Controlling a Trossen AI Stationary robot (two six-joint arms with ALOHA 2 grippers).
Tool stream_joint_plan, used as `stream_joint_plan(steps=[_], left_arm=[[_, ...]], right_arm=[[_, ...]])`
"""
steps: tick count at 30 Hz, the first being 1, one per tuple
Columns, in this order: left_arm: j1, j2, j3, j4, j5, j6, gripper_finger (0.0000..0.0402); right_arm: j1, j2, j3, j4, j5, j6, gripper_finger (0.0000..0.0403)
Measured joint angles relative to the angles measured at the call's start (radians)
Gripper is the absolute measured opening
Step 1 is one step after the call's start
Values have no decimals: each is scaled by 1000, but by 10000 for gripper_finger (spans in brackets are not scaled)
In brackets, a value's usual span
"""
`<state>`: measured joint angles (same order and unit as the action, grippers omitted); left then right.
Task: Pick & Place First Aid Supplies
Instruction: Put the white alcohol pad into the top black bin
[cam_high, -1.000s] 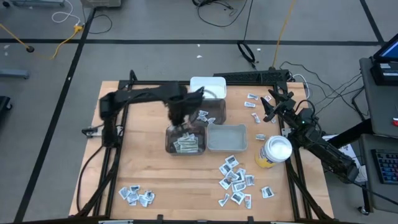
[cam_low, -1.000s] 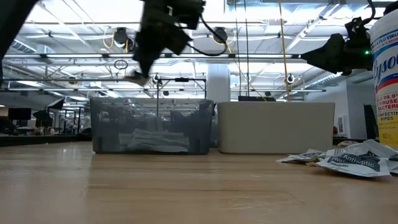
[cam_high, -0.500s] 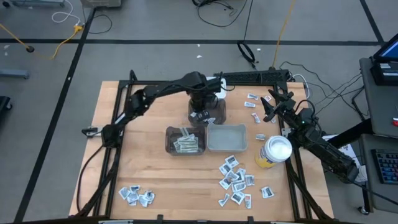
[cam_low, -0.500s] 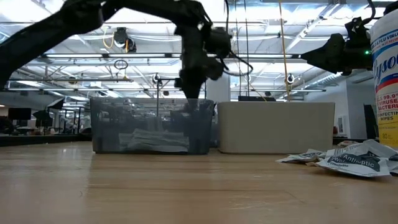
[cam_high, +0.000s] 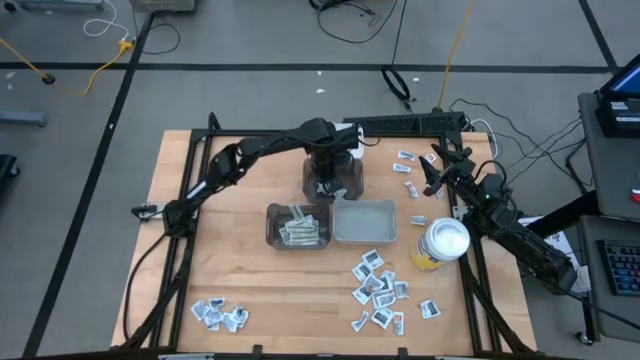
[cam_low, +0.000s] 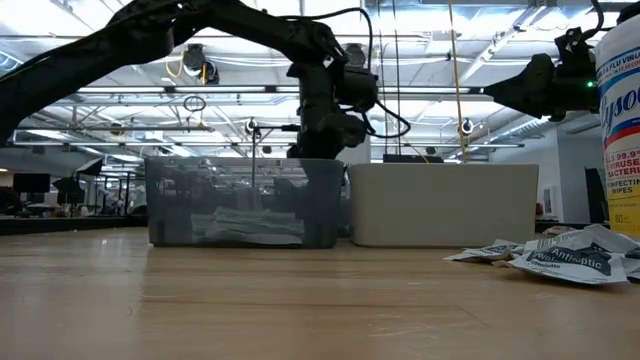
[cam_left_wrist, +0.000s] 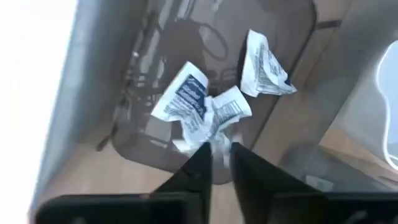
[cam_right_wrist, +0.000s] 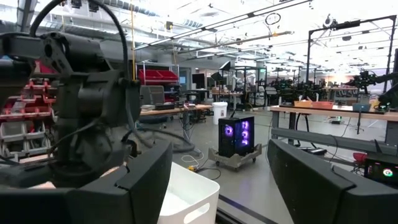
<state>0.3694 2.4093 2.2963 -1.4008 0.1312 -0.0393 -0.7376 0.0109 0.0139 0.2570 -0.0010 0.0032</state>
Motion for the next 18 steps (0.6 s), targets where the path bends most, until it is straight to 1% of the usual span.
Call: stream_joint_plan(steps=[6, 9, 11, 13, 16, 18], left_arm=[[14, -22, 0, -6, -9, -6, 192], [11, -43, 0, -32, -29, -83, 237], [6, -57, 0, -69, -57, -186, 258], [1, -69, 0, -113, -62, -273, 273], [-8, -92, 0, -165, -58, -360, 287], [-18, -116, -5, -172, -55, -407, 292]], right_arm=[[0, 0, 0, 0, 0, 0, 263], [0, 0, 0, 1, 0, 0, 263], [0, 0, 0, 1, 0, 0, 263], [0, 0, 0, 0, 0, 0, 263], [0, 0, 0, 0, 0, 0, 263], [0, 0, 0, 0, 0, 0, 263]])
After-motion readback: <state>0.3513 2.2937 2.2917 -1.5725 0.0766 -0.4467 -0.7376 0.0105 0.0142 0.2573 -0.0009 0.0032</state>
